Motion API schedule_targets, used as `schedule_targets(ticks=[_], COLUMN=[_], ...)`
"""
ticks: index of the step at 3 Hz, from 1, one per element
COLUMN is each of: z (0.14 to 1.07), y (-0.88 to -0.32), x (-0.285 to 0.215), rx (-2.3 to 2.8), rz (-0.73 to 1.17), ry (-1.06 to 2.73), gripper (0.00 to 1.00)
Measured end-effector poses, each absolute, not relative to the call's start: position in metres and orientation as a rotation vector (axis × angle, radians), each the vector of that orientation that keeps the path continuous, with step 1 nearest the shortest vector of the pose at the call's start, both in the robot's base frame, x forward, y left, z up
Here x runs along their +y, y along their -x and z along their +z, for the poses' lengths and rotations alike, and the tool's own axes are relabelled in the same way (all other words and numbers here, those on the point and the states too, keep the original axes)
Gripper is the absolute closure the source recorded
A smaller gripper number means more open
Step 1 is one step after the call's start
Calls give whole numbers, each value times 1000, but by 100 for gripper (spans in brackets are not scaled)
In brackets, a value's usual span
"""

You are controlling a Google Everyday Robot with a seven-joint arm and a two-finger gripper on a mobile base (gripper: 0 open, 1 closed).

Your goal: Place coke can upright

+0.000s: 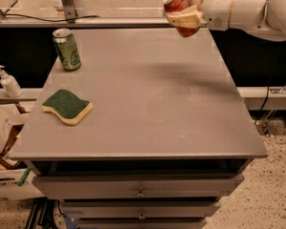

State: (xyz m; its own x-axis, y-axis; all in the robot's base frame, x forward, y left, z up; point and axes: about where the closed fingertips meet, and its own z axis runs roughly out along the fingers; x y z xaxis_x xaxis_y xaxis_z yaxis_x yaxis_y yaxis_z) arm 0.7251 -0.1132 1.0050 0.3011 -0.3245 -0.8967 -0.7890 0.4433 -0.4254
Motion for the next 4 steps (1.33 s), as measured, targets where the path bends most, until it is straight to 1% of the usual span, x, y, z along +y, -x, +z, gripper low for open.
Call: schedule_targets(ticks=[2, 4], z=[998, 983], y=[-711, -699], x=[-112, -118], rx=[1261, 1252], rz=[435, 496], ry=[1097, 998], gripper=[100, 100])
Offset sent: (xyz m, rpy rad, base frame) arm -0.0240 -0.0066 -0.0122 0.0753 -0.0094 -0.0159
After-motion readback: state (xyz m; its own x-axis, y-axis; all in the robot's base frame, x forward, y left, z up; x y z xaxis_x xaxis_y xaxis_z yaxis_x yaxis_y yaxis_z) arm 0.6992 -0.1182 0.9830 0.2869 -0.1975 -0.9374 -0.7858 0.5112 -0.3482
